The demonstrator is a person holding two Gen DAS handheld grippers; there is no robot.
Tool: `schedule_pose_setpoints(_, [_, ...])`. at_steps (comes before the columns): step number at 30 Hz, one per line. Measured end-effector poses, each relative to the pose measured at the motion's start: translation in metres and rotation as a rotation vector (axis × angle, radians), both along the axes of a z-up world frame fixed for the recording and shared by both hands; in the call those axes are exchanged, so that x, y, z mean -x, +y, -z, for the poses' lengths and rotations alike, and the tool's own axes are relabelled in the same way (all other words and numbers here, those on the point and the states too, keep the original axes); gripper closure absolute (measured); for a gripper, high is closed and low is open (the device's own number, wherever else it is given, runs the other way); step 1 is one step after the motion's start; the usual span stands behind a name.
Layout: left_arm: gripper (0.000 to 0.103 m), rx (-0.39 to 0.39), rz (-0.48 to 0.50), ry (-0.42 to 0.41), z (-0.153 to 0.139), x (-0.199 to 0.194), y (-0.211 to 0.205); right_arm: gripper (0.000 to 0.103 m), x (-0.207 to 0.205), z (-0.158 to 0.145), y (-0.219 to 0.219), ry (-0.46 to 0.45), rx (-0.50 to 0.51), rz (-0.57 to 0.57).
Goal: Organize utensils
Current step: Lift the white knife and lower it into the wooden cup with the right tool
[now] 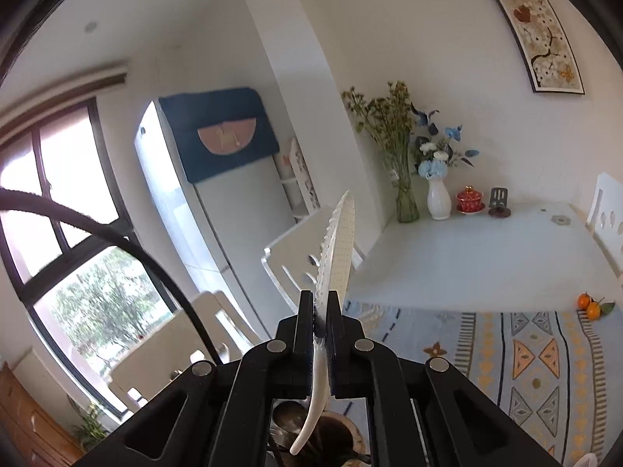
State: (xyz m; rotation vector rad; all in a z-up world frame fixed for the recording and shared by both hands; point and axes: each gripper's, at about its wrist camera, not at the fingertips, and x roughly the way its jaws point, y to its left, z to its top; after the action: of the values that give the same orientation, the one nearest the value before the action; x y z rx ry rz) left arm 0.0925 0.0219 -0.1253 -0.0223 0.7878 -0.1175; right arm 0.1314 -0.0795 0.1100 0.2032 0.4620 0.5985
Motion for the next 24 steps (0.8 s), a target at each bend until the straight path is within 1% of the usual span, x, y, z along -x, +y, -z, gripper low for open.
schedule_pose_setpoints(5, [0.001,0.0,0.0,0.0,0.0,0.0,0.0,0.098,0.007,0.01,0.008,-0.024,0.062,-0.003])
schedule_pose_setpoints(10, [0.001,0.0,0.0,0.0,0.0,0.0,0.0,0.098,0.013,0.018,0.018,-0.079,0.116,0.016])
schedule_pose_setpoints(14, [0.0,-0.001,0.0,0.0,0.0,0.0,0.0,0.098,0.016,0.025,0.023,-0.101,0.138,0.017])
schedule_pose_setpoints(20, [0.0,-0.001,0.0,0.0,-0.001,0.0,-0.001,0.098,0.018,0.035,0.028,-0.107,0.156,0.019])
schedule_pose_setpoints(22, [0.001,-0.001,0.0,0.0,-0.001,0.0,-0.002,0.098,0.017,0.038,0.03,-0.092,0.173,0.004])
schedule_pose_setpoints(23, [0.001,-0.001,0.0,0.0,-0.001,0.0,-0.002,0.097,0.016,0.04,0.03,-0.078,0.183,-0.007])
schedule_pose_setpoints(24, [0.001,-0.001,0.0,-0.001,-0.001,0.0,-0.002,0.089,0.014,0.042,0.03,-0.053,0.196,-0.025])
